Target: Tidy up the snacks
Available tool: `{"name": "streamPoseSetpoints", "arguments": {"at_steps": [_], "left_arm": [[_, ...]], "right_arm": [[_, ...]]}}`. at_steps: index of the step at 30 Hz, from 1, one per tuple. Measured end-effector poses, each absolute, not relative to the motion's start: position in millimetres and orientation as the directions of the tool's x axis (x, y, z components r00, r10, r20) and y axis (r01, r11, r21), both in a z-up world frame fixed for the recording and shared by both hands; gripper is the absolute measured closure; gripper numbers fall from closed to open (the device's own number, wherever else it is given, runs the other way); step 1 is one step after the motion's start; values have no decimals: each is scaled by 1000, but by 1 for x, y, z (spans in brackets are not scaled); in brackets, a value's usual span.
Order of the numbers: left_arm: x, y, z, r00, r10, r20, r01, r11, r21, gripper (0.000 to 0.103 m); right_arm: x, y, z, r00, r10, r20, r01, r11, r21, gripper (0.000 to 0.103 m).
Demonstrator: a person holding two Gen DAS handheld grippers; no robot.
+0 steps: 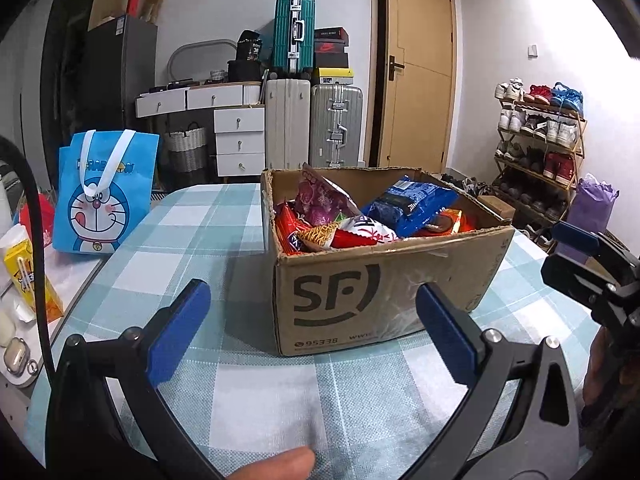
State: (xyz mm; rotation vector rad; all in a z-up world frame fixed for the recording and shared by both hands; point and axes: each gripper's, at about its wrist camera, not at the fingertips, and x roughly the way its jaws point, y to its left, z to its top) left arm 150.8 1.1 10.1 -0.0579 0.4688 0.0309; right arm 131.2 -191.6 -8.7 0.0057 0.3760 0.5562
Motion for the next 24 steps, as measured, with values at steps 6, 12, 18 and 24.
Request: {"name": "streamPoseSetpoints", "arguments": {"at_steps": [6,12,18,24], "left_arm": [[152,3,9,894,15,-447,-42,998,-51,0],[150,4,8,898,10,-440,-35,998,-49,0],[150,3,8,899,8,-438,-32,998,-47,0],[150,4,7,899,6,-437,-30,998,-48,0]], "right_arm": [[125,-190,-12,794,509,-332,-512,855,84,0],[122,-191,-12,802,507,-317,-511,856,75,0],[122,-190,-13,804,504,-315,-510,858,70,0],[122,-190,-13,805,502,-315,-507,859,72,0]]}}
